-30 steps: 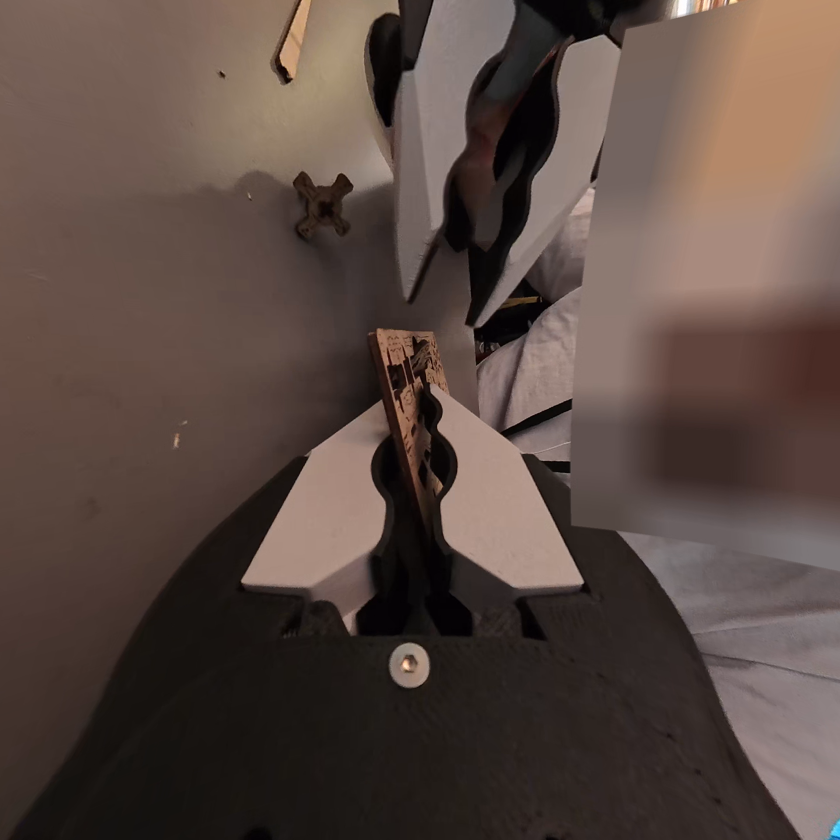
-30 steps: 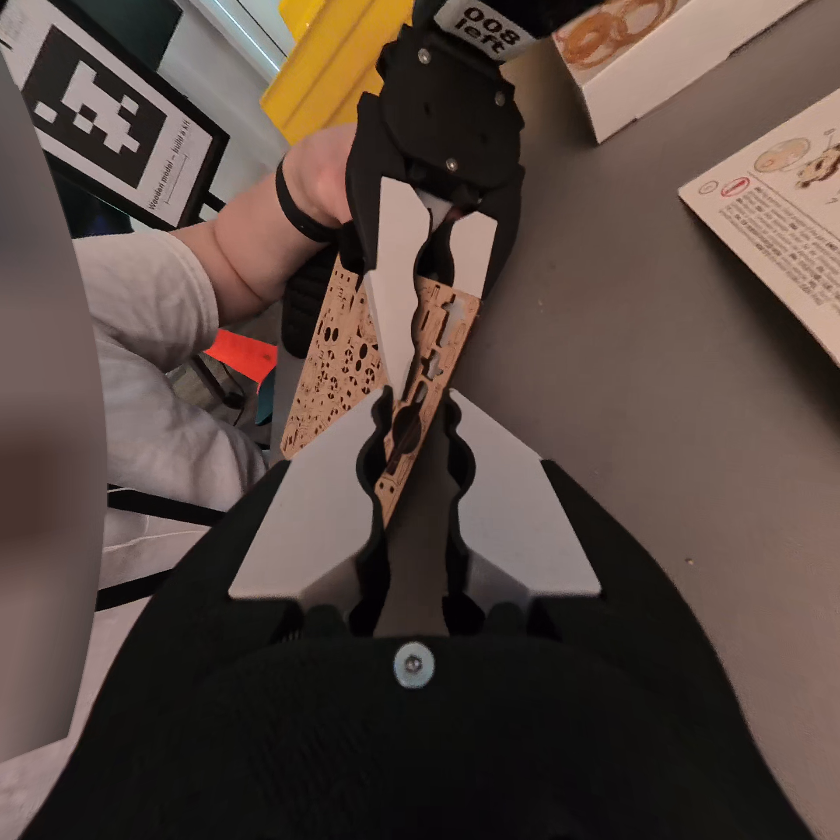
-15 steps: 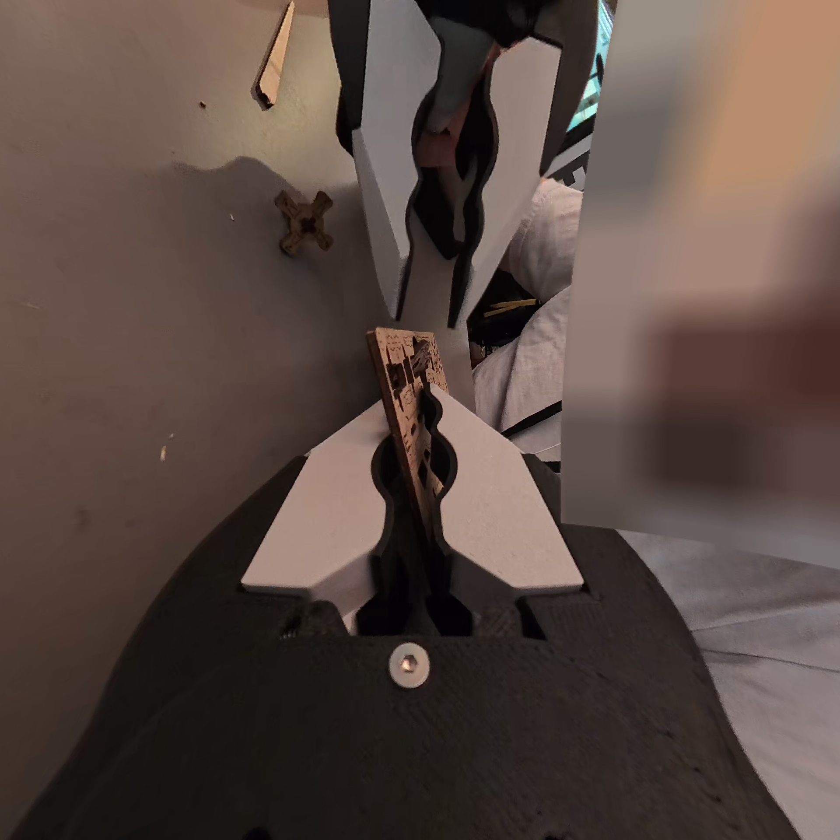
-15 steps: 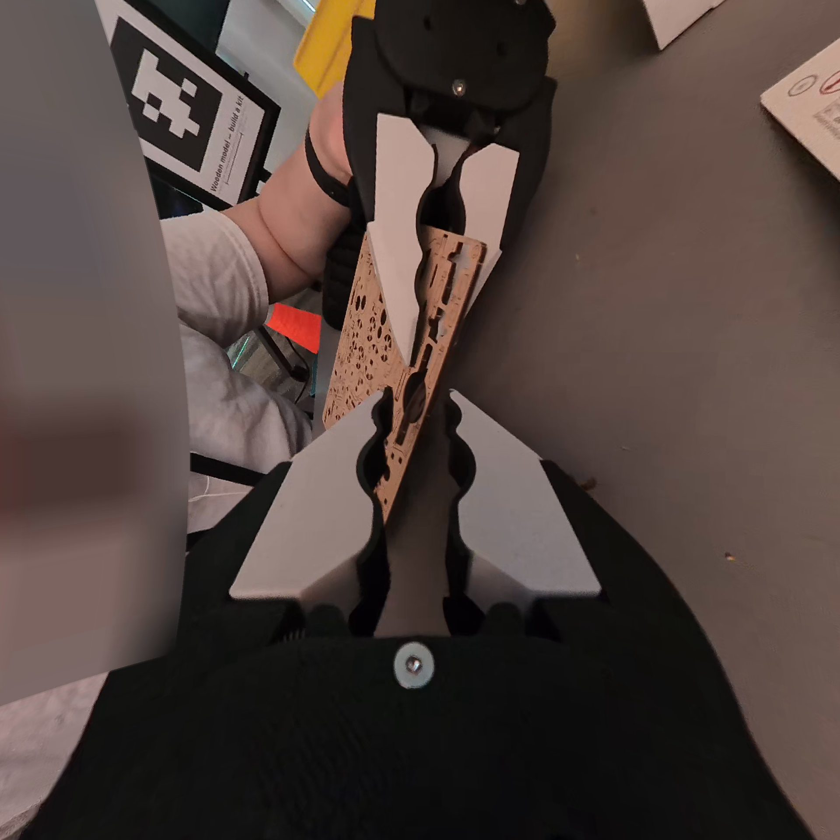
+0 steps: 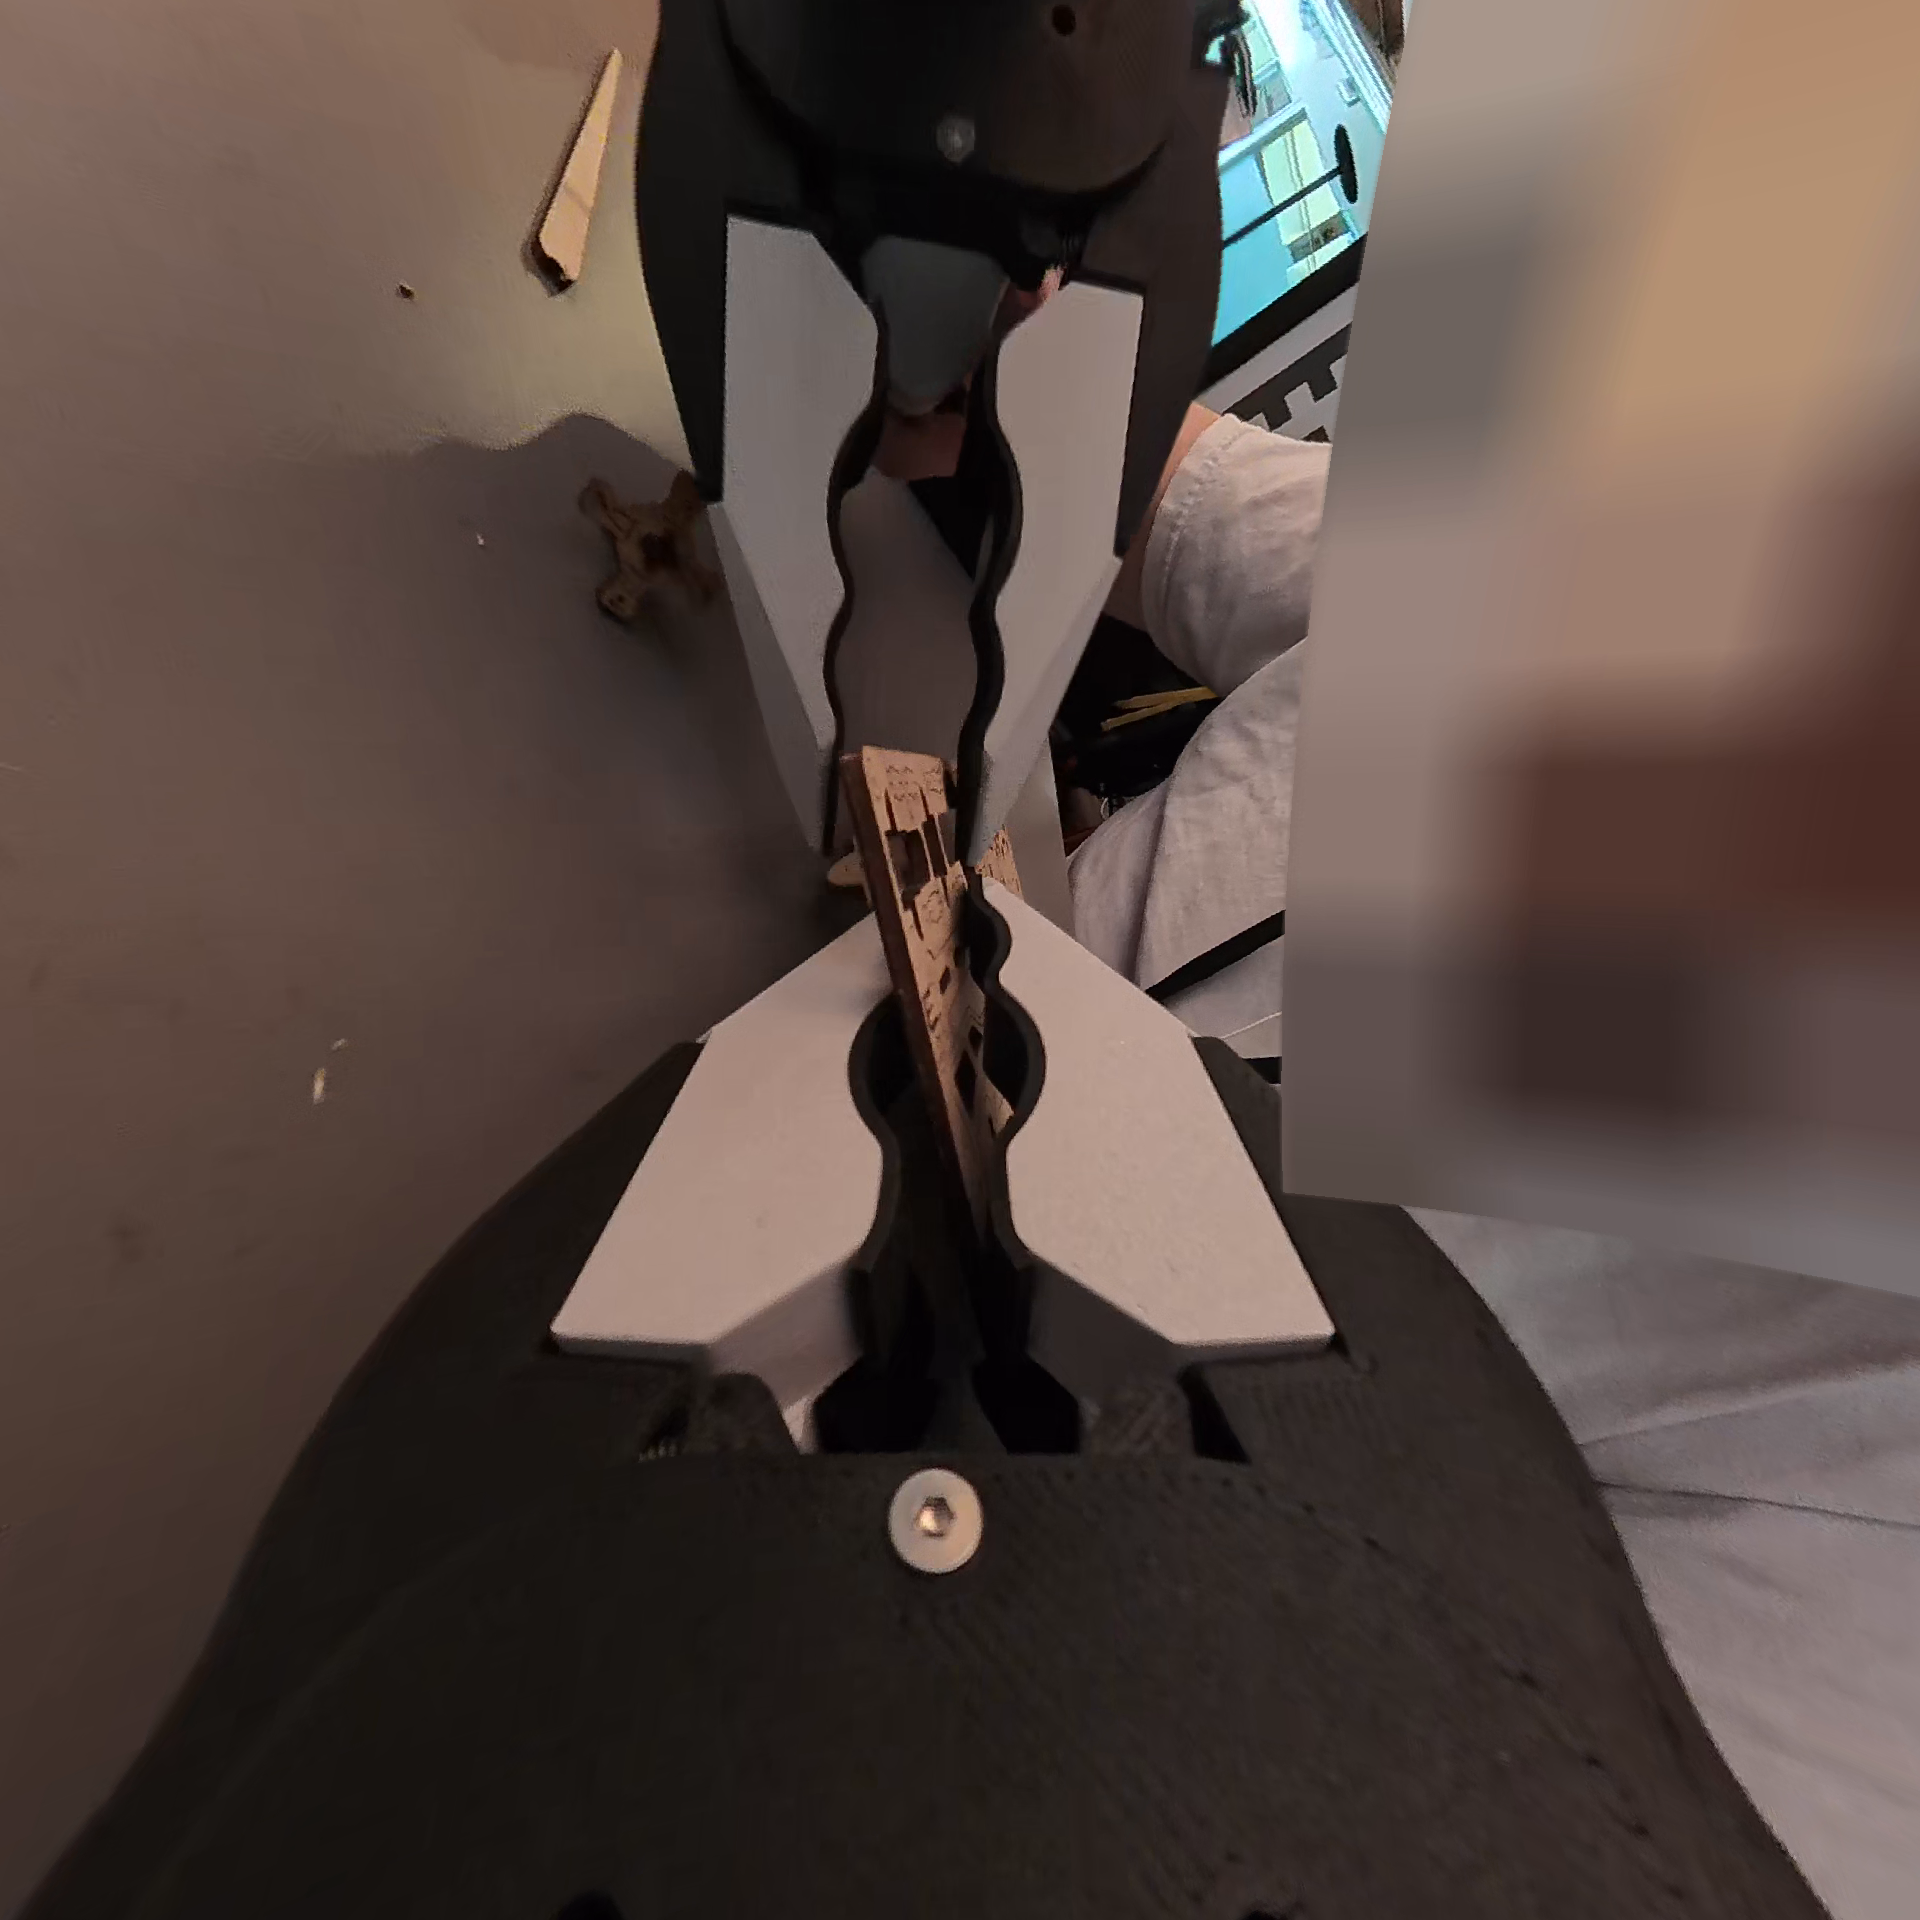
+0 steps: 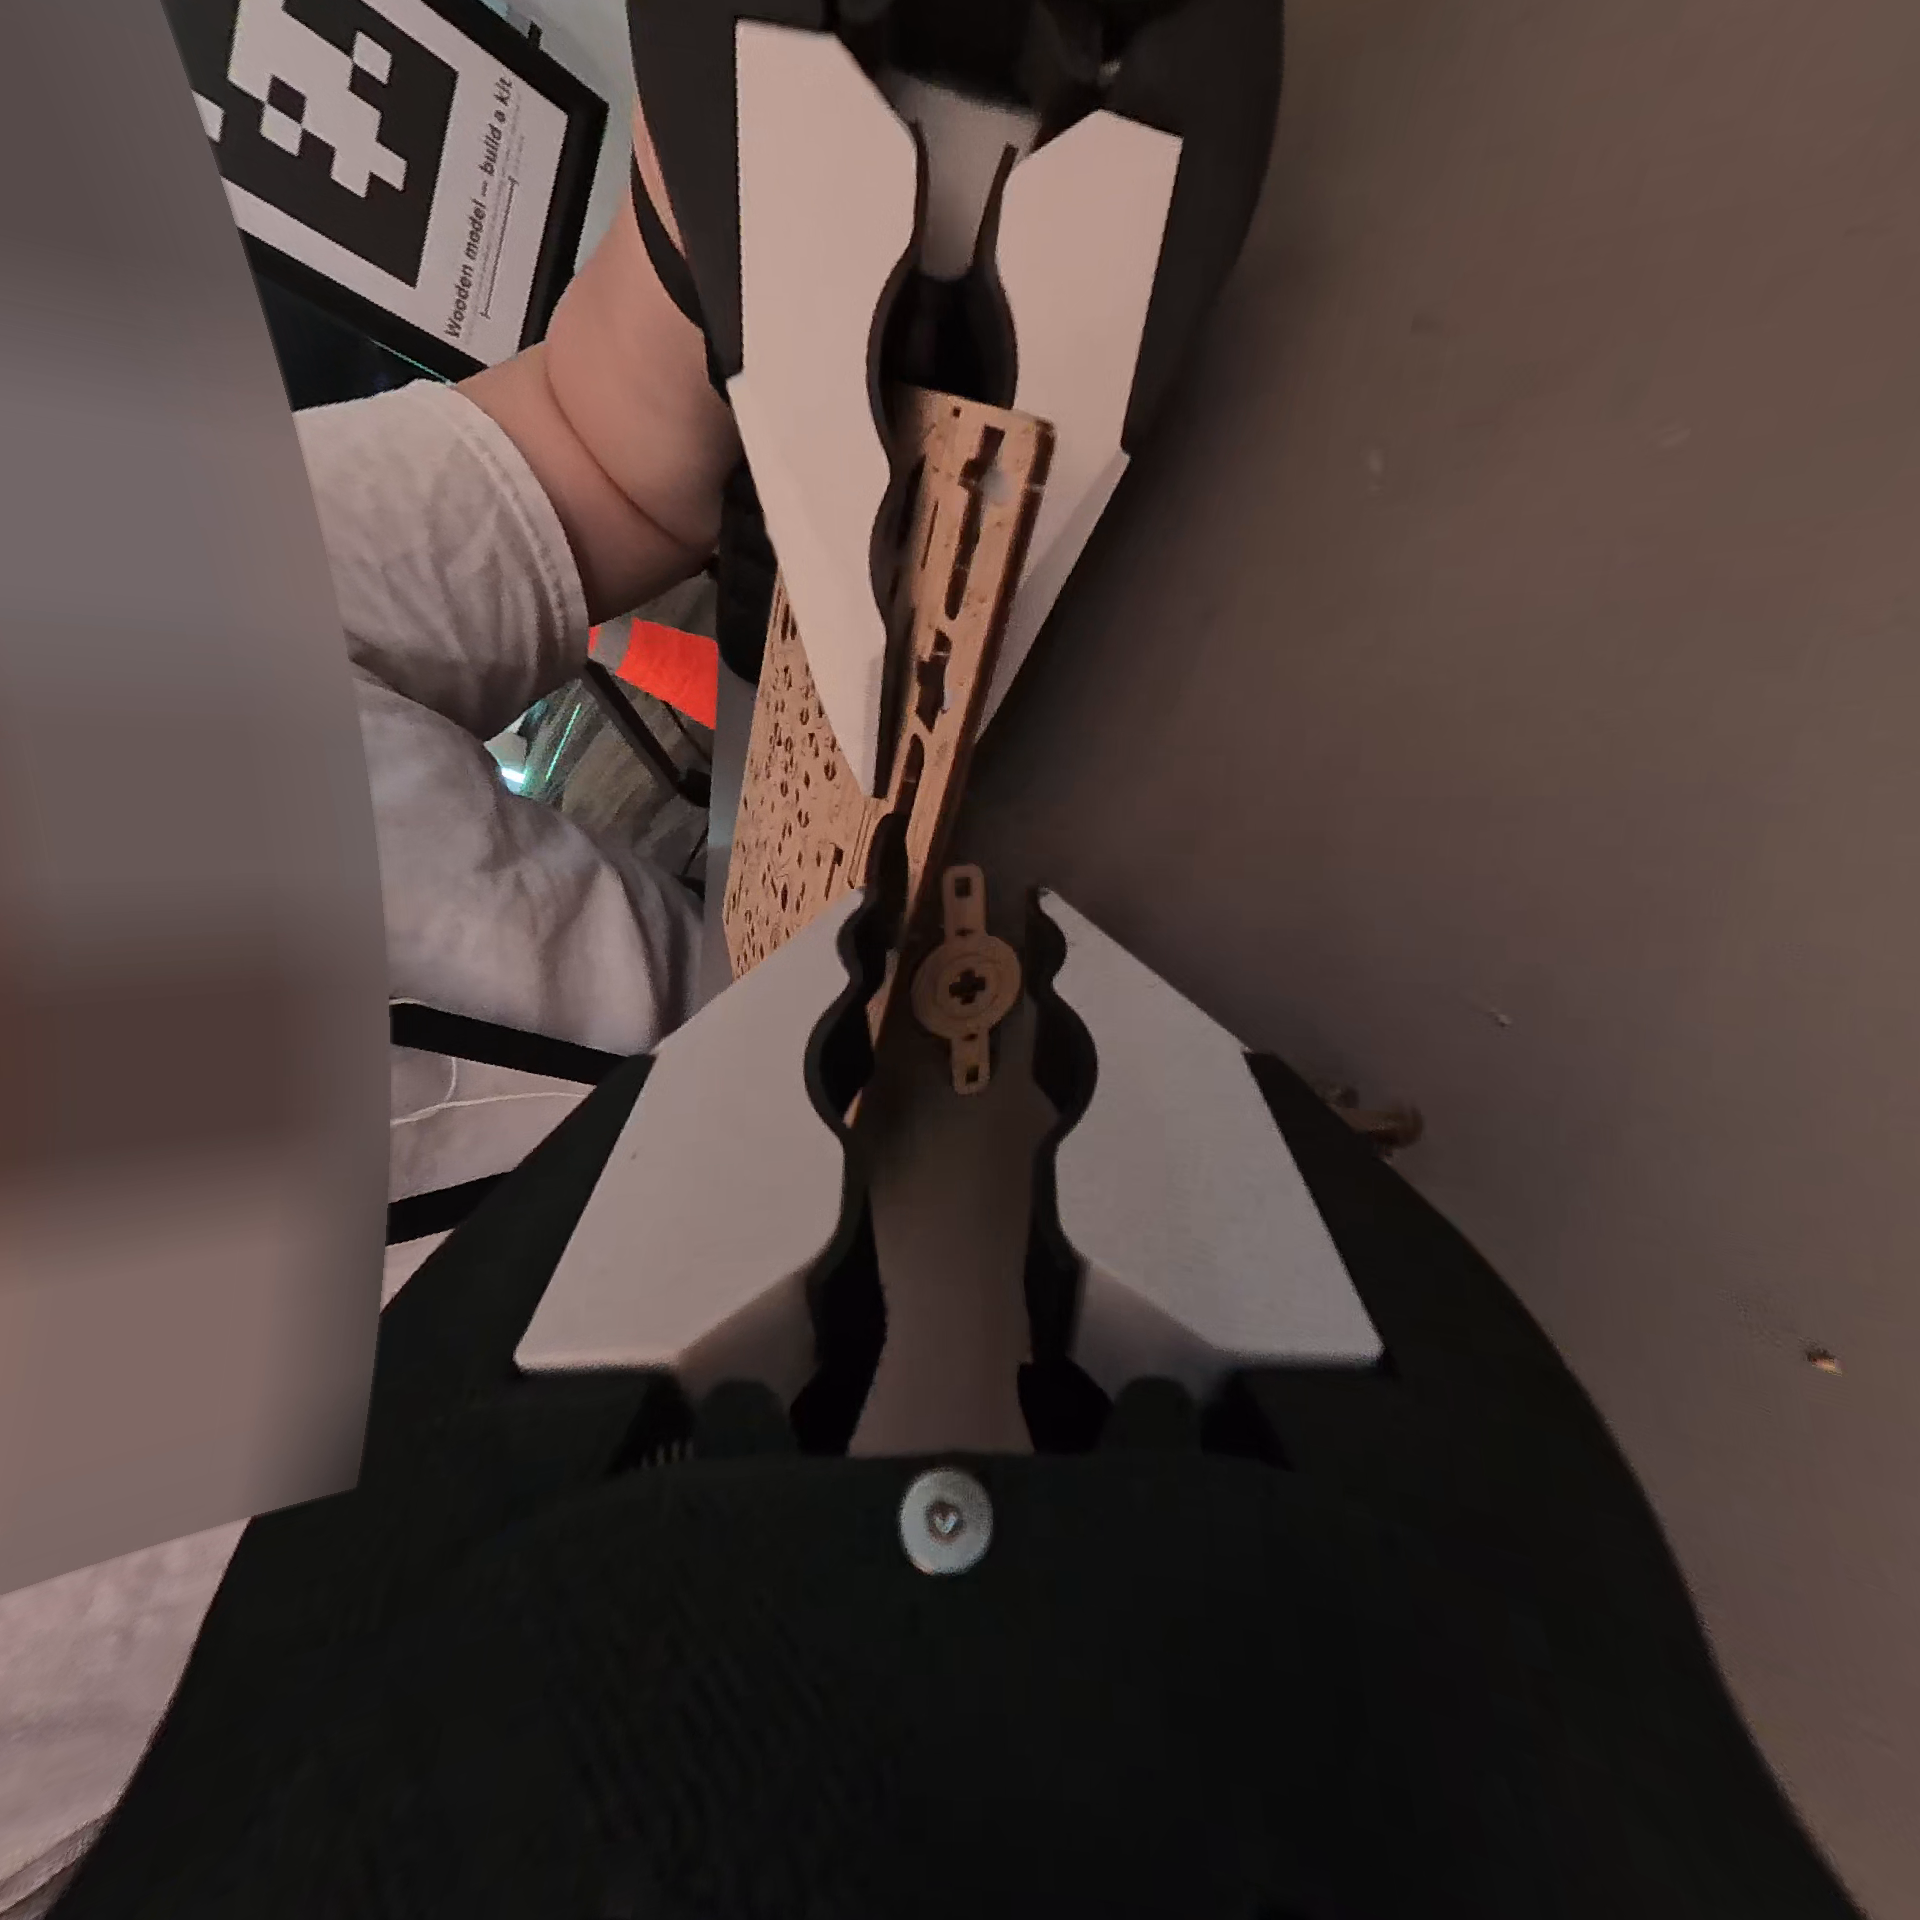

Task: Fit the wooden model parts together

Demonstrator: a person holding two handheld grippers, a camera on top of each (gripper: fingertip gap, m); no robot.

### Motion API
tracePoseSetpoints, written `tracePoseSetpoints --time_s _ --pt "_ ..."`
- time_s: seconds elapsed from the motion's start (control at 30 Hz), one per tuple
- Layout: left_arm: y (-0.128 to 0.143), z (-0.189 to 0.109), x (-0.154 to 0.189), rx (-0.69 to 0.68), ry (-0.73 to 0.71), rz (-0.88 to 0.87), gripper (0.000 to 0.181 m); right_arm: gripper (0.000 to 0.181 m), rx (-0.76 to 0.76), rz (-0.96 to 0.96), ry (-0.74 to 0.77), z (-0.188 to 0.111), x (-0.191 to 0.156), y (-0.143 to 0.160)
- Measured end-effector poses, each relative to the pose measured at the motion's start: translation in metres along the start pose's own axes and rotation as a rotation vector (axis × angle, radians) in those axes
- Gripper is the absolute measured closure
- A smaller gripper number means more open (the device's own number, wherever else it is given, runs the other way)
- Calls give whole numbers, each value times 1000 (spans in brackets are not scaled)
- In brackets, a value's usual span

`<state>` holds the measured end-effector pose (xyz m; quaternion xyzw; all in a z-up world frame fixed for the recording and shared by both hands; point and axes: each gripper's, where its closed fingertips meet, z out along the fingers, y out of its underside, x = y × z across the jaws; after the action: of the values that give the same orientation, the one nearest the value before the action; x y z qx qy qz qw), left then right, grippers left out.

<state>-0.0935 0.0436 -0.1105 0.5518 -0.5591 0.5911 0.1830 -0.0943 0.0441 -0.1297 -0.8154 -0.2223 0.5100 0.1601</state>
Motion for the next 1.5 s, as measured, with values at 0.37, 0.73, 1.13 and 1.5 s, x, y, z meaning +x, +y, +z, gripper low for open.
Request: tracePoseSetpoints --time_s 0.37,0.73,1.13,1.5 --pt "24 -1 31 -135 197 -24 181 156 166 -175 23 -33 -20 -34" --pt "38 -5 33 -214 166 6 180 145 -187 -572 274 12 -13 21" --pt "37 -2 45 -222 155 48 180 175 -259 -708 369 21 -2 35" --pt "36 15 12 -287 8 -81 178 175 -111 -693 551 -31 -4 40"
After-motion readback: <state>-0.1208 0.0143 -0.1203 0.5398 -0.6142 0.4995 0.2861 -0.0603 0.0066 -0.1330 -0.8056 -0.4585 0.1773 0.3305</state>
